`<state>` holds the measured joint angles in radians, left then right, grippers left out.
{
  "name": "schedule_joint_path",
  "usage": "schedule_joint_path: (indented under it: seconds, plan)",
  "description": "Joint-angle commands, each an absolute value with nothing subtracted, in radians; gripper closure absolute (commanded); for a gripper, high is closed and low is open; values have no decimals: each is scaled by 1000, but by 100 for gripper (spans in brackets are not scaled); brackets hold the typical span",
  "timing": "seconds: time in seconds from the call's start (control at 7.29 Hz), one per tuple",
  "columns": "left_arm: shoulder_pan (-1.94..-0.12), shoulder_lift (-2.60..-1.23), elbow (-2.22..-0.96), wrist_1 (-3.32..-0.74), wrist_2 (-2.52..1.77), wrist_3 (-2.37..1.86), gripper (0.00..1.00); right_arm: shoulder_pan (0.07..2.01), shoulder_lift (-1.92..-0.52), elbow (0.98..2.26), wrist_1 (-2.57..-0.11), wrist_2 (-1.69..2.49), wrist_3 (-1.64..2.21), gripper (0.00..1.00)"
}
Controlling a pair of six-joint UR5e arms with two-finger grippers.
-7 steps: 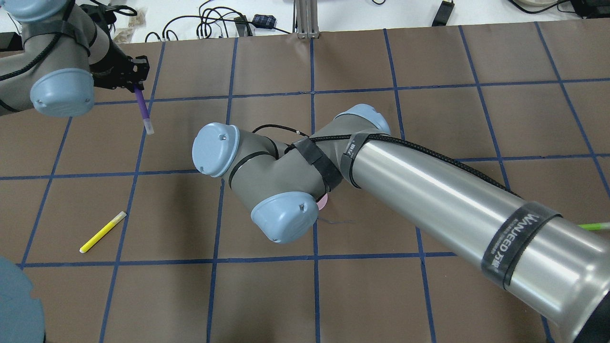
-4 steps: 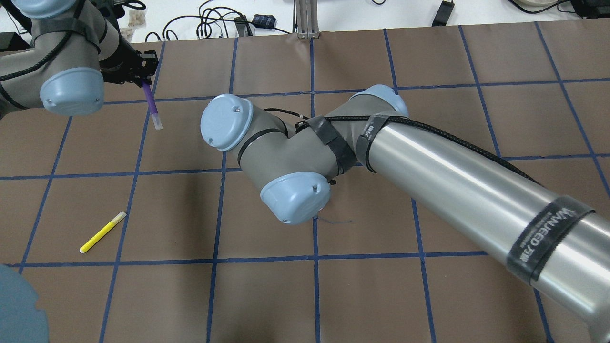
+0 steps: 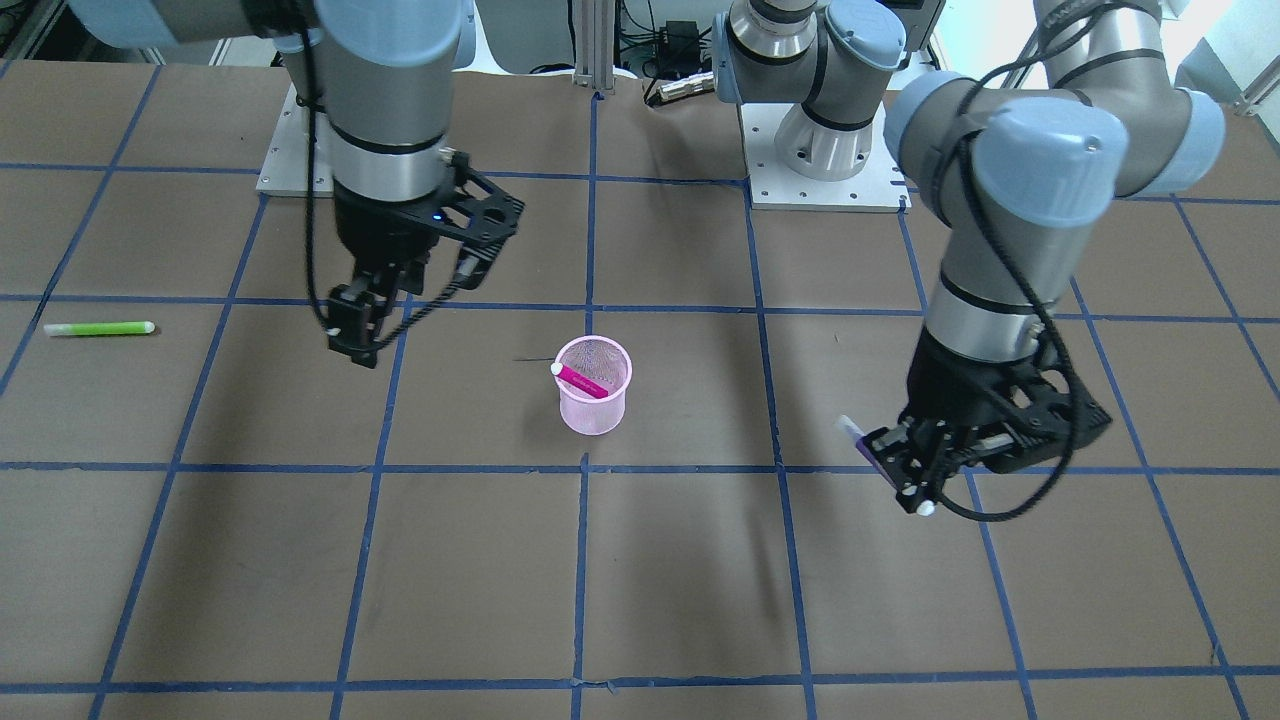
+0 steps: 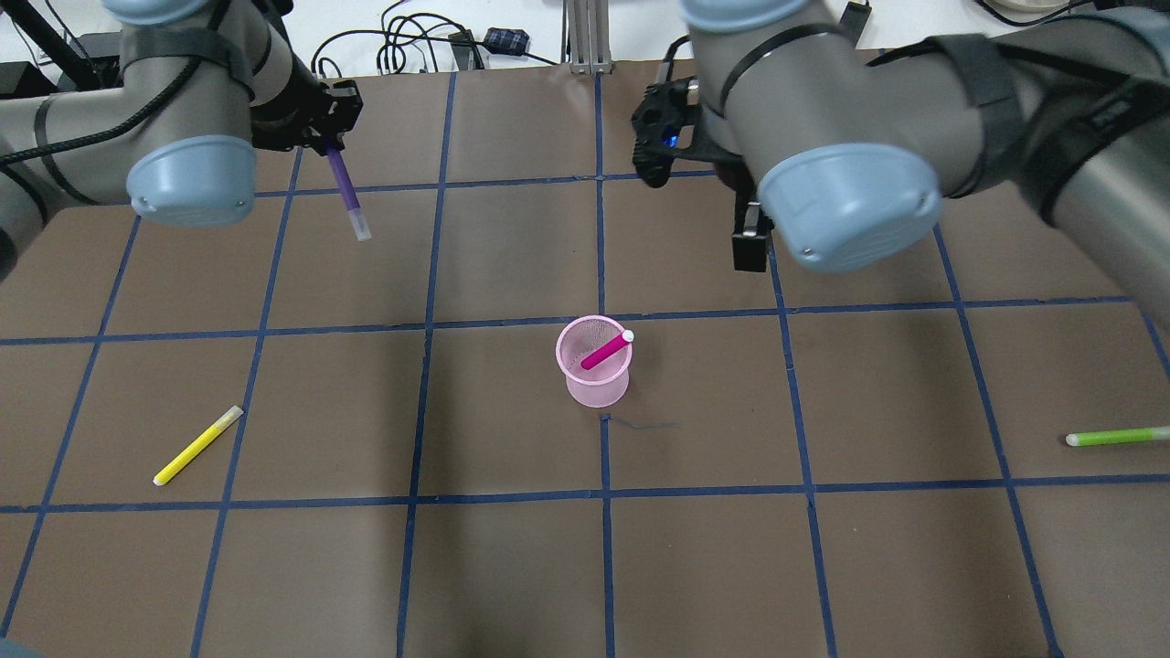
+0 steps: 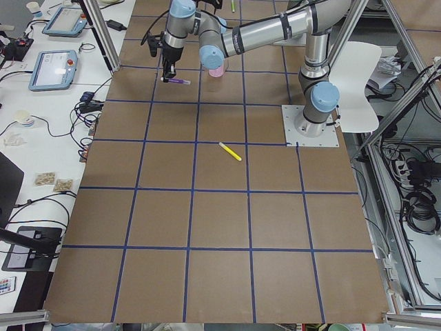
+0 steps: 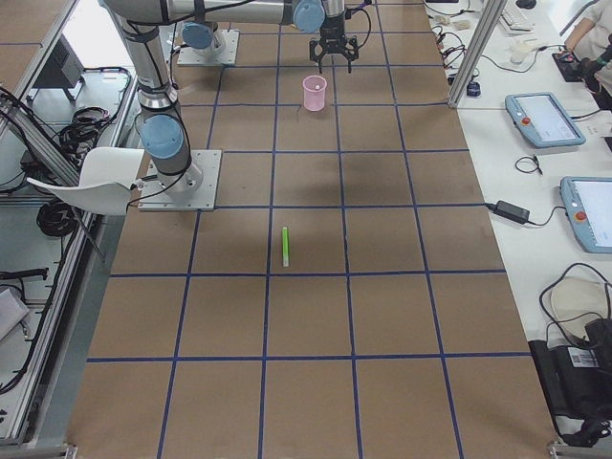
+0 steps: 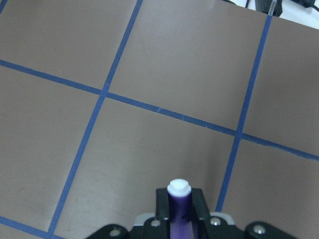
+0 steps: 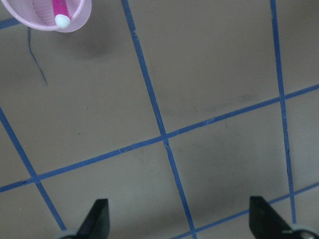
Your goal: Insert purple and pink pens into pink cup
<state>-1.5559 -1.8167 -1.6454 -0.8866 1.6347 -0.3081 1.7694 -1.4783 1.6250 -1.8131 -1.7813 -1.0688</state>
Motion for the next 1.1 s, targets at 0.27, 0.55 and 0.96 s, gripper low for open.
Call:
schedule_joint_path:
  seconds: [0.27, 0.55, 0.96]
  plan:
    - [-1855, -1832, -1707, -841, 1746, -675, 100, 1549, -1600, 1620, -1726, -1634, -686, 0]
    - [-1975, -1847, -1730, -815, 1814, -864, 100, 1554, -1635, 1620, -1697, -1632, -386, 0]
    - [-2019, -1853, -1767, -813, 1847, -998, 100, 1580, -1667, 1603, -1609, -1571, -15, 0]
